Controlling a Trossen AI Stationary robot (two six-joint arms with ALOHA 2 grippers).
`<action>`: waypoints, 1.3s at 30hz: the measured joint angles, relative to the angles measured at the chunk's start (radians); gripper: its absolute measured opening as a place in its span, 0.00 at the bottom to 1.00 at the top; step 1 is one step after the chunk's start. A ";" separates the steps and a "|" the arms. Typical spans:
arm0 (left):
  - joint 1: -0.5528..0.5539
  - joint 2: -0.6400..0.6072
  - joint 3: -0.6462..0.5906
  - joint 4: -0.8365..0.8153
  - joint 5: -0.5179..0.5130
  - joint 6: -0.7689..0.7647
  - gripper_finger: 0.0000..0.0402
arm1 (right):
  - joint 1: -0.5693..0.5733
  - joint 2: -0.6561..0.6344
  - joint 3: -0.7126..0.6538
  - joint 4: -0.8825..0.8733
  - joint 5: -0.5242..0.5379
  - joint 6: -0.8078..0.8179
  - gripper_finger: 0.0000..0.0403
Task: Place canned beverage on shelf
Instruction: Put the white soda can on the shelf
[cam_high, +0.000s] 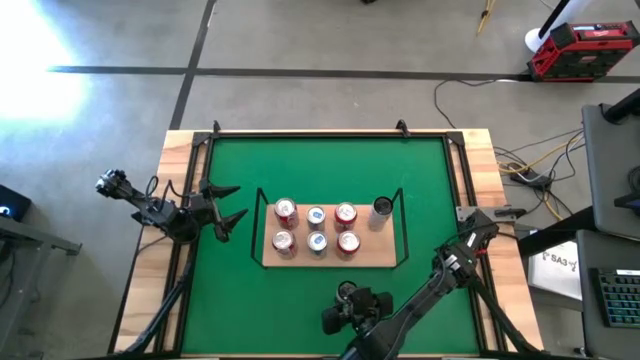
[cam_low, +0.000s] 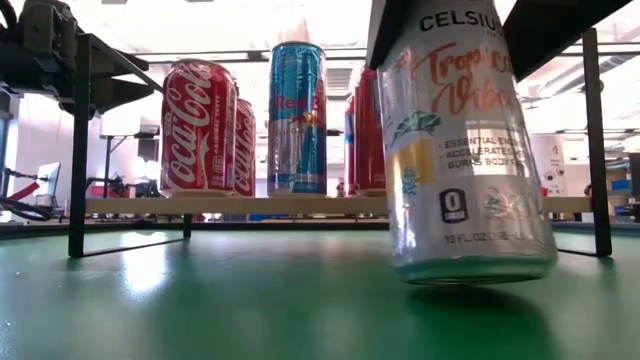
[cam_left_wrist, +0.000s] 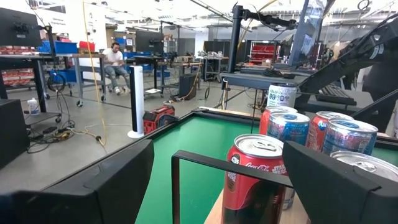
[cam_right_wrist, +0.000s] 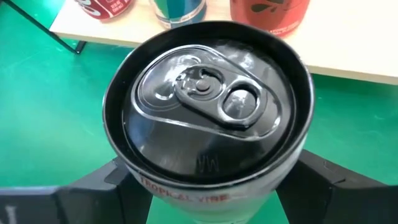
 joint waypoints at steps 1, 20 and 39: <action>0.000 0.000 0.000 0.000 0.000 0.000 0.85 | 0.000 0.000 0.000 -0.001 -0.005 0.000 0.64; 0.000 0.000 0.000 0.000 0.000 0.000 0.85 | 0.060 -0.283 -0.445 -0.001 -0.003 0.202 0.65; 0.000 0.001 0.000 -0.002 0.000 0.000 0.85 | 0.077 -0.224 -0.505 -0.004 0.098 0.253 0.65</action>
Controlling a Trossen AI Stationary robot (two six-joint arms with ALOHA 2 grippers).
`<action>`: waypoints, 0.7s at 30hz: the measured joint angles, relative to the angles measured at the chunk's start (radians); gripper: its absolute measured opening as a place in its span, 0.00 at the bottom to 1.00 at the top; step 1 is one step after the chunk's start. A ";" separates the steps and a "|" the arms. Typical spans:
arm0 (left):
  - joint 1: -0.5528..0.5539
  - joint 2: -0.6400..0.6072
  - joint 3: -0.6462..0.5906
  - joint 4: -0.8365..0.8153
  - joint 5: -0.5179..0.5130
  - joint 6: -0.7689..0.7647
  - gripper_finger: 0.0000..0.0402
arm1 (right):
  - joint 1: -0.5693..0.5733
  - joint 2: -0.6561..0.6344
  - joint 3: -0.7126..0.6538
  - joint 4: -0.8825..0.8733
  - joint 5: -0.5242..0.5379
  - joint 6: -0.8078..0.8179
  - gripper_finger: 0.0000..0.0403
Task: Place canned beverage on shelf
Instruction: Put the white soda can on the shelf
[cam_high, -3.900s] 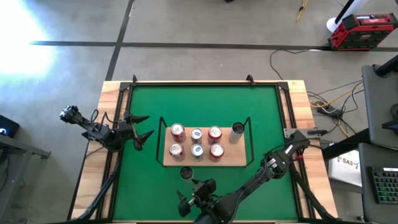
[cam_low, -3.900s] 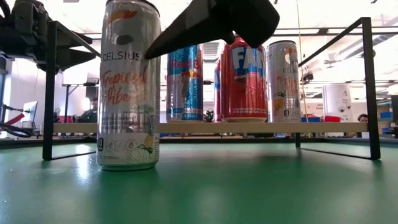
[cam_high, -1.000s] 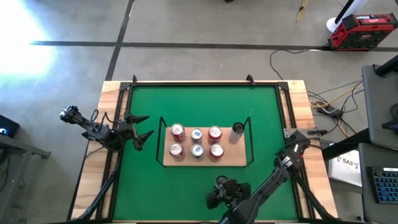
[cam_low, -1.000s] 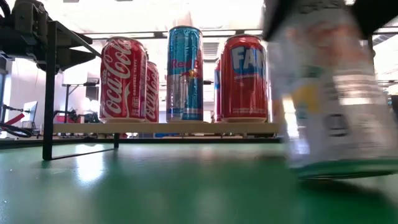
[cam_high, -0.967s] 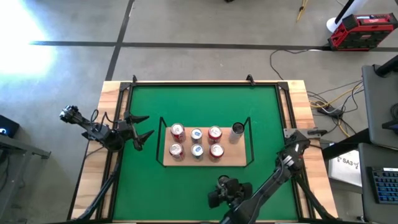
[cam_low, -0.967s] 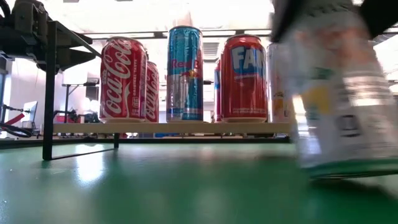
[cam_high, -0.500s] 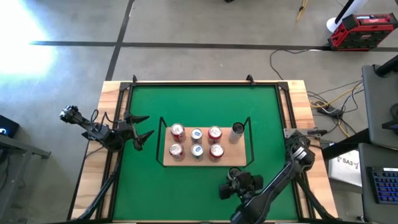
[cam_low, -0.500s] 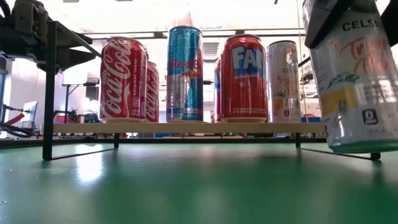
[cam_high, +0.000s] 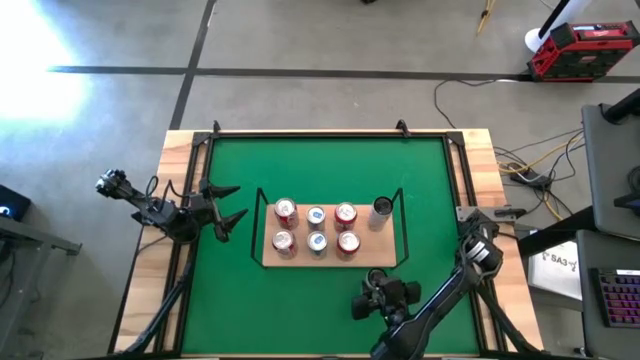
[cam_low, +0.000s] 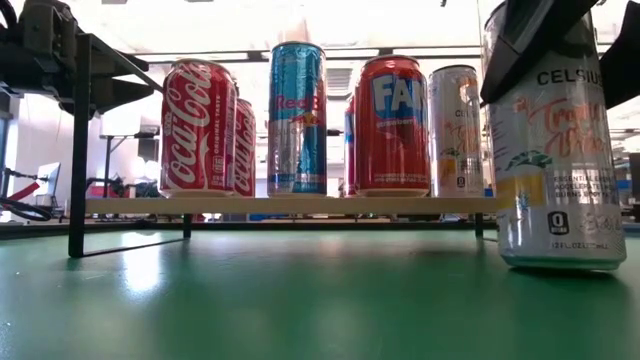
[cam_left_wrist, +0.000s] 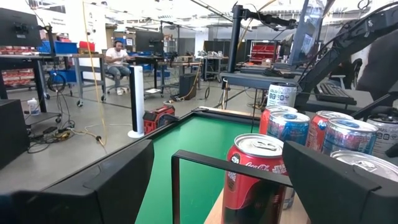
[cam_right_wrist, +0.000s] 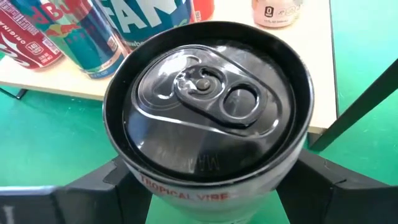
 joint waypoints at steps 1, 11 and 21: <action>0.000 0.000 0.000 0.000 0.000 0.000 0.85 | 0.000 0.000 0.002 -0.001 -0.001 -0.001 0.65; 0.000 0.001 0.000 0.001 0.000 0.000 0.85 | 0.000 0.004 0.076 0.008 -0.032 -0.058 0.65; 0.000 0.001 0.000 0.001 0.000 0.000 0.85 | -0.008 0.005 0.026 0.000 -0.020 -0.044 0.65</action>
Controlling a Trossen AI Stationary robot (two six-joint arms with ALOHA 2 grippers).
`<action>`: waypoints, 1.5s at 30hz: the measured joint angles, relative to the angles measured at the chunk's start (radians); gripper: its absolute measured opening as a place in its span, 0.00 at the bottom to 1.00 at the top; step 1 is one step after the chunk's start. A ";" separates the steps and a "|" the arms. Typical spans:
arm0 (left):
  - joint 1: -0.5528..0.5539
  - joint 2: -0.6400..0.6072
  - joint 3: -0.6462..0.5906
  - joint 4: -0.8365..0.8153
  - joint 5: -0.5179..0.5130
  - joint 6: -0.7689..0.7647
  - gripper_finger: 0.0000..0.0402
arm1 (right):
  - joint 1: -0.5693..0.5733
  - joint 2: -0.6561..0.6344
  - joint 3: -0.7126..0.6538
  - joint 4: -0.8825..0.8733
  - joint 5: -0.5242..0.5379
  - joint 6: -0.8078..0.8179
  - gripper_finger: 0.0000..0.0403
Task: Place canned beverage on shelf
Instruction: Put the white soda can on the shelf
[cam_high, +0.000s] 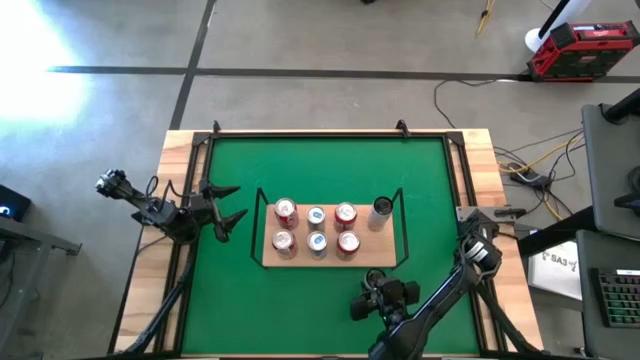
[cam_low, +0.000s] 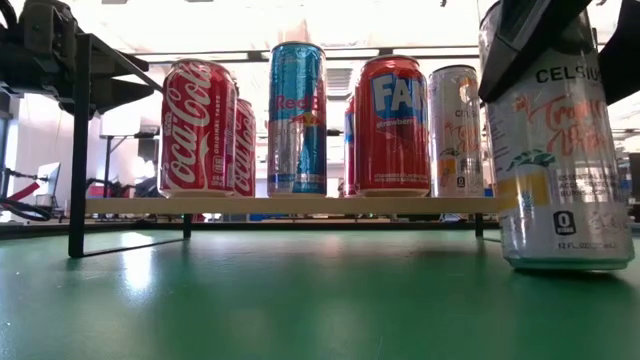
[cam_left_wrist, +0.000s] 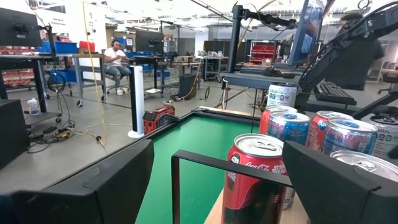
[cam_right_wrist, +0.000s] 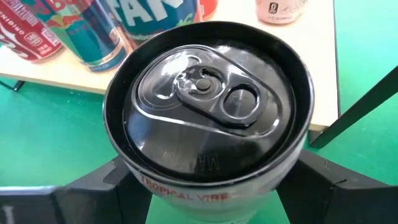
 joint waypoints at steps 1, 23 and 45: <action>0.000 0.000 0.000 0.000 0.000 0.000 0.85 | 0.000 0.000 -0.002 -0.002 0.002 0.005 0.65; 0.000 0.000 0.000 0.000 0.000 0.000 0.85 | 0.000 0.000 0.124 0.004 -0.130 -0.051 0.97; 0.000 0.000 0.000 0.001 0.000 0.000 0.85 | -0.192 -0.202 0.217 0.006 -0.670 -0.146 0.97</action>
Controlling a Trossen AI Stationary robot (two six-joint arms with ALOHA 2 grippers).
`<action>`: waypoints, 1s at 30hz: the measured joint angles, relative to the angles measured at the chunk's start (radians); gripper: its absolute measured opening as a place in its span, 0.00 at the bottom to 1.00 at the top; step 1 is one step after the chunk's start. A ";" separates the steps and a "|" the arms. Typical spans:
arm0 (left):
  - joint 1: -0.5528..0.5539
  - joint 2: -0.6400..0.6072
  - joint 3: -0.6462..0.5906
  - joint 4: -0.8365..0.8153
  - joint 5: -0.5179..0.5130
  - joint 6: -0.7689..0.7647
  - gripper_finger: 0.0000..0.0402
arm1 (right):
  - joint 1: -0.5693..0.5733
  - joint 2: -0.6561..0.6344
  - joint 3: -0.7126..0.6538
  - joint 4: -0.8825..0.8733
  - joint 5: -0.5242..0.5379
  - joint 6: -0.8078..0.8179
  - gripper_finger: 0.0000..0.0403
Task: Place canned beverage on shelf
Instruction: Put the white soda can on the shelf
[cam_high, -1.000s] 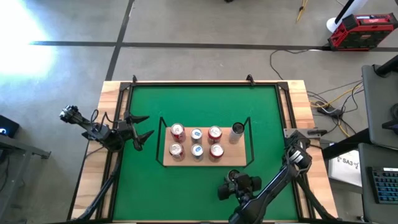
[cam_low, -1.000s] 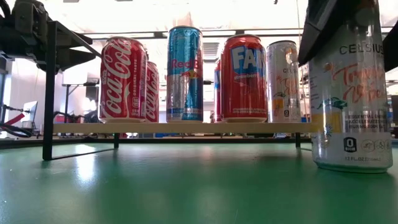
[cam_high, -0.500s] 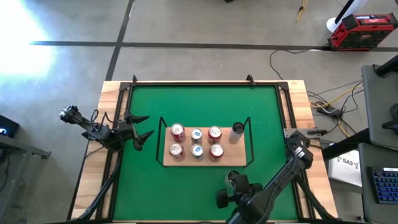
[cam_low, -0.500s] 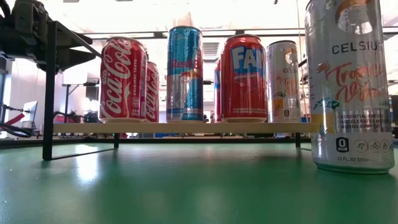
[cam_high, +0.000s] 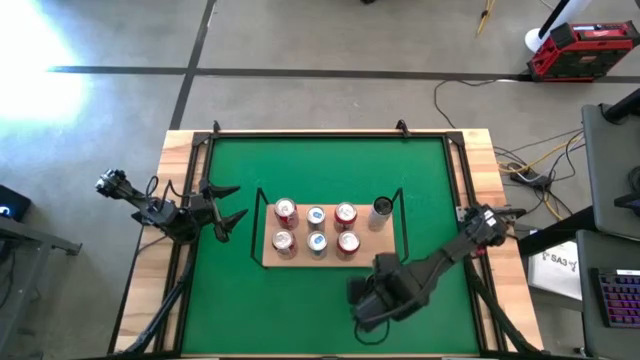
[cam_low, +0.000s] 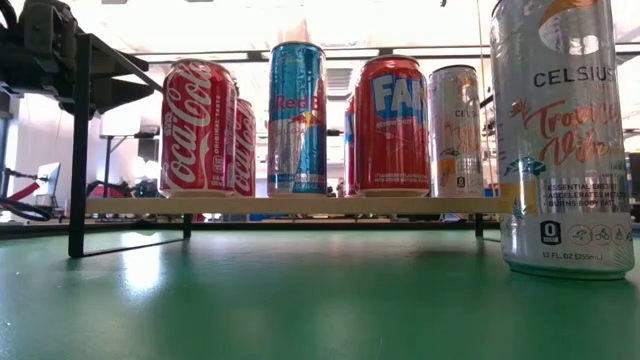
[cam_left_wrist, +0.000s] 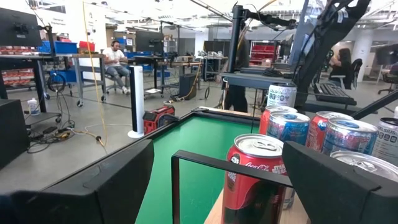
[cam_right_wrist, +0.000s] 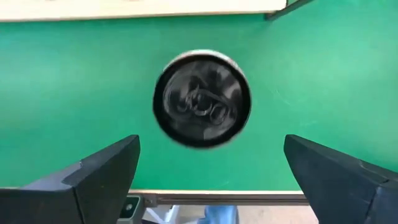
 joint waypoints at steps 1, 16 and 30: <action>0.000 0.000 0.000 0.000 0.000 0.000 0.85 | -0.006 -0.002 -0.011 0.005 -0.010 0.000 0.97; 0.000 0.000 0.000 -0.001 0.000 0.000 0.85 | -0.041 0.006 -0.112 0.081 -0.049 -0.035 0.97; 0.000 0.000 0.000 -0.001 0.000 0.000 0.85 | -0.055 0.003 -0.187 0.114 -0.008 -0.028 0.96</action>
